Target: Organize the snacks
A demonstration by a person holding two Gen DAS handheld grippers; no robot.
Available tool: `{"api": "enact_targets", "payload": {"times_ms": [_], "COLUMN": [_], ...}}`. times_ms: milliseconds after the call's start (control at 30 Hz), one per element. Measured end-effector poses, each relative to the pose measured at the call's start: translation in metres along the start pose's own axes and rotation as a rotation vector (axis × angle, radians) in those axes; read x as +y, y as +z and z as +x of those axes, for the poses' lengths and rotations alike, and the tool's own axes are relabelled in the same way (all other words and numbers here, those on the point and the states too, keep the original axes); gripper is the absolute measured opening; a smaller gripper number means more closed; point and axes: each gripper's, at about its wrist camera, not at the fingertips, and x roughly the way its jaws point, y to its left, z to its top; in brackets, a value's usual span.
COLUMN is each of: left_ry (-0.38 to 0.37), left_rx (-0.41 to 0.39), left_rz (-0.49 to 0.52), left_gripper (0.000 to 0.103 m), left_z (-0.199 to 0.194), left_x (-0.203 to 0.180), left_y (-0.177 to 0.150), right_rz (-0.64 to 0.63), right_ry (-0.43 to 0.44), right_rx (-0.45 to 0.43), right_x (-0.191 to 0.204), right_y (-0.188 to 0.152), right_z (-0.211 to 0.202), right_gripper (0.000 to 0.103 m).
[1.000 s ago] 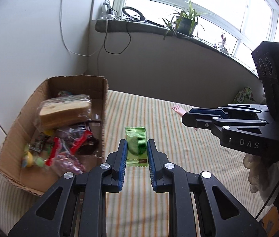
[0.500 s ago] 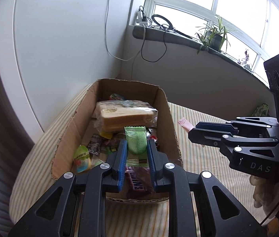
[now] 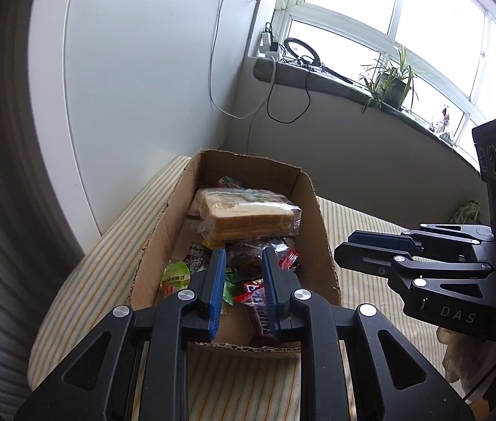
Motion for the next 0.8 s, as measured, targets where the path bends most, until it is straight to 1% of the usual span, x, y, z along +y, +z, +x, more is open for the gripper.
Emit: {"api": "enact_targets", "payload": {"times_ms": [33, 100, 133, 167, 200, 233, 267, 300, 333, 367, 400, 433, 500, 533, 567, 600, 800], "left_ry": [-0.002, -0.002, -0.001, -0.003, -0.003, 0.001, 0.007, 0.013, 0.020, 0.027, 0.035, 0.044, 0.068, 0.079, 0.088, 0.099, 0.129], "left_rx": [-0.001, -0.010, -0.014, -0.018, -0.023, -0.030, -0.040, -0.049, -0.056, -0.063, -0.070, -0.078, -0.094, -0.099, -0.104, -0.110, -0.110], "left_rz": [0.000, 0.004, 0.008, 0.009, 0.007, 0.005, 0.004, 0.004, 0.005, 0.005, 0.006, 0.012, 0.029, 0.037, 0.043, 0.049, 0.056], "left_gripper": [0.019, 0.020, 0.021, 0.026, 0.033, 0.038, 0.047, 0.054, 0.057, 0.062, 0.067, 0.069, 0.073, 0.075, 0.079, 0.081, 0.081], "left_z": [-0.002, -0.009, -0.012, -0.016, -0.019, -0.024, -0.028, -0.033, -0.037, -0.041, -0.045, -0.048, -0.056, -0.058, -0.061, -0.063, -0.068], "left_x": [-0.001, -0.003, -0.003, -0.004, -0.005, -0.005, -0.006, -0.006, -0.007, -0.008, -0.009, -0.011, -0.015, -0.017, -0.018, -0.019, -0.022], "left_y": [0.000, -0.002, -0.003, -0.004, -0.005, -0.006, -0.007, -0.009, -0.010, -0.011, -0.013, -0.014, -0.018, -0.020, -0.022, -0.023, -0.028], "right_rz": [0.001, 0.001, 0.003, 0.006, 0.008, 0.010, 0.016, 0.024, 0.033, 0.038, 0.041, 0.044, 0.052, 0.057, 0.065, 0.074, 0.110], "right_ry": [-0.005, -0.020, -0.023, -0.023, -0.025, -0.030, -0.036, -0.042, -0.050, -0.063, -0.077, -0.090, -0.122, -0.136, -0.144, -0.149, -0.171], "right_rx": [-0.006, -0.025, -0.033, -0.042, -0.050, -0.059, -0.070, -0.082, -0.097, -0.111, -0.126, -0.141, -0.166, -0.178, -0.183, -0.187, -0.202], "right_x": [0.001, 0.005, 0.006, 0.007, 0.008, 0.009, 0.010, 0.010, 0.011, 0.011, 0.012, 0.013, 0.013, 0.013, 0.013, 0.012, 0.006], "right_y": [-0.001, -0.005, -0.006, -0.008, -0.010, -0.012, -0.014, -0.016, -0.019, -0.021, -0.024, -0.025, -0.030, -0.032, -0.034, -0.036, -0.044], "right_z": [-0.003, -0.010, -0.015, -0.019, -0.024, -0.029, -0.034, -0.039, -0.045, -0.050, -0.055, -0.060, -0.068, -0.071, -0.073, -0.076, -0.084], "right_gripper": [0.026, 0.038, 0.041, 0.045, 0.049, 0.051, 0.056, 0.064, 0.069, 0.076, 0.081, 0.083, 0.092, 0.094, 0.096, 0.097, 0.097]}}
